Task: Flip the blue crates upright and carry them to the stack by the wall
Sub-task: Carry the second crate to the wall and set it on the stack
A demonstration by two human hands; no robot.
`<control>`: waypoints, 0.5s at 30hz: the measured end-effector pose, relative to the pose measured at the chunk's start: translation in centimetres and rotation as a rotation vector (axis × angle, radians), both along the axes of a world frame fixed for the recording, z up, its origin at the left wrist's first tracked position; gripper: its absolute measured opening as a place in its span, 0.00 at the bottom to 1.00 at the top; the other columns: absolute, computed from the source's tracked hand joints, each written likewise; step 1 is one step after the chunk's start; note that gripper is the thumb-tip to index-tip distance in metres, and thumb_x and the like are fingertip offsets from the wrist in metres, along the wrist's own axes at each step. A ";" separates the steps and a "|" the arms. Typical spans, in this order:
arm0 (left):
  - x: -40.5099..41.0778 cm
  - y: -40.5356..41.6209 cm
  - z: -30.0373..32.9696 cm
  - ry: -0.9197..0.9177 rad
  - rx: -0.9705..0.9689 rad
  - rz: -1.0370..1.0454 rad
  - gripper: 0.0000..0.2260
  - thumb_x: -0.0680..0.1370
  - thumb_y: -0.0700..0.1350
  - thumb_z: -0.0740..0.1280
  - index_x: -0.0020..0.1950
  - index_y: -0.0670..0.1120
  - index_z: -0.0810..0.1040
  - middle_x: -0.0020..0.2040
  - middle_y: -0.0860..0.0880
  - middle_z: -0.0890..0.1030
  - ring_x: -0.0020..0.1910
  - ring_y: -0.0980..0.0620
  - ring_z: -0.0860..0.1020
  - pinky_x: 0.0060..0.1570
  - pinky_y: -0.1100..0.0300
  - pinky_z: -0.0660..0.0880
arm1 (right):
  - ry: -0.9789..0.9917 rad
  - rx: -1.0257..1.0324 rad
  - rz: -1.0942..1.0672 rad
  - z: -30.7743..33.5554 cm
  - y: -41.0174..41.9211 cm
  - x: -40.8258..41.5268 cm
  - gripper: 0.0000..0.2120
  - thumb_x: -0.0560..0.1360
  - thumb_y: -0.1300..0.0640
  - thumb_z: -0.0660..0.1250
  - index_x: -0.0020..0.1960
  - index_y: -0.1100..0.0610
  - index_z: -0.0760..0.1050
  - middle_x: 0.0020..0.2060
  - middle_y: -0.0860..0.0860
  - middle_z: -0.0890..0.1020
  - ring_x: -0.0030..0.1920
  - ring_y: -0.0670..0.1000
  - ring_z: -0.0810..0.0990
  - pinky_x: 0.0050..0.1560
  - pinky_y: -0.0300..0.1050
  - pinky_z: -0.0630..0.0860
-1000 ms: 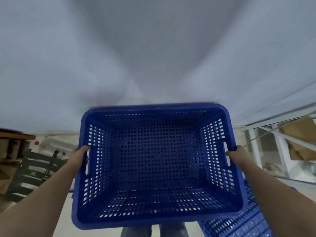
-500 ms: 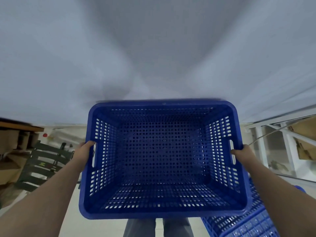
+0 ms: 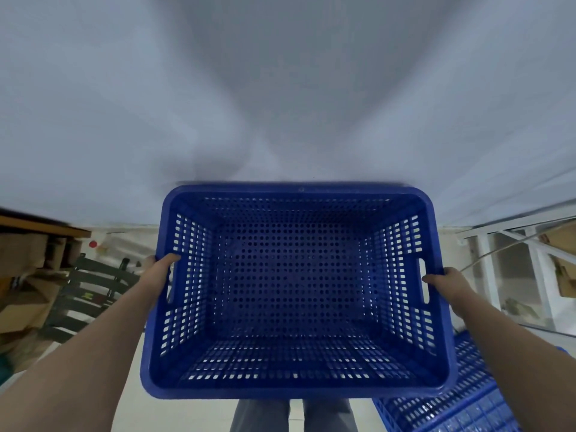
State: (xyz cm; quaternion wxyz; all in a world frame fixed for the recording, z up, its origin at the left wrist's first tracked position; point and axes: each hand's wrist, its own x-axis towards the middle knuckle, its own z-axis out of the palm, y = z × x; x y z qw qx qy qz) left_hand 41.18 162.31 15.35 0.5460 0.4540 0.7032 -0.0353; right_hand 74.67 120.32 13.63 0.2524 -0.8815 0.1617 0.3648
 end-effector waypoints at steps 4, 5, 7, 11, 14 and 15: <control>0.2 -0.2 -0.2 -0.017 -0.033 -0.020 0.26 0.75 0.50 0.65 0.70 0.42 0.67 0.61 0.38 0.77 0.46 0.40 0.77 0.43 0.48 0.74 | -0.020 -0.011 -0.016 -0.1 -0.8 0.4 0.21 0.73 0.61 0.67 0.63 0.69 0.69 0.53 0.64 0.79 0.51 0.64 0.78 0.57 0.62 0.76; 0.2 -0.2 -0.4 -0.012 -0.034 -0.026 0.26 0.75 0.50 0.66 0.70 0.42 0.67 0.62 0.37 0.77 0.46 0.39 0.78 0.43 0.48 0.75 | -0.019 -0.018 -0.015 -0.2 -1.1 0.6 0.22 0.73 0.60 0.67 0.63 0.68 0.69 0.55 0.65 0.79 0.52 0.66 0.78 0.57 0.63 0.75; 0.3 -0.4 -0.6 -0.012 -0.031 -0.017 0.26 0.75 0.49 0.66 0.70 0.42 0.66 0.62 0.37 0.77 0.48 0.39 0.77 0.44 0.47 0.75 | -0.013 -0.022 -0.001 -0.6 -1.5 0.9 0.22 0.73 0.60 0.68 0.63 0.67 0.69 0.56 0.66 0.78 0.53 0.66 0.78 0.57 0.65 0.75; 0.6 -0.8 -0.5 0.001 -0.011 -0.035 0.25 0.76 0.48 0.65 0.71 0.43 0.63 0.59 0.40 0.75 0.51 0.39 0.75 0.49 0.45 0.73 | -0.006 -0.041 0.023 -0.1 -1.0 0.3 0.25 0.72 0.62 0.68 0.66 0.67 0.64 0.55 0.62 0.76 0.51 0.63 0.77 0.55 0.60 0.76; 0.4 -0.5 -0.6 0.015 -0.002 -0.050 0.25 0.76 0.48 0.65 0.71 0.42 0.64 0.61 0.39 0.76 0.52 0.38 0.76 0.52 0.43 0.74 | -0.005 -0.045 0.024 0.2 -0.2 -0.2 0.26 0.74 0.64 0.67 0.67 0.67 0.60 0.51 0.60 0.70 0.49 0.60 0.72 0.51 0.57 0.74; 0.3 -0.4 -0.6 0.025 -0.001 -0.056 0.26 0.76 0.48 0.65 0.71 0.42 0.64 0.62 0.38 0.75 0.53 0.37 0.76 0.53 0.43 0.74 | 0.000 -0.039 0.008 0.1 -0.2 -0.3 0.27 0.74 0.65 0.67 0.68 0.68 0.58 0.52 0.60 0.69 0.49 0.59 0.72 0.51 0.57 0.73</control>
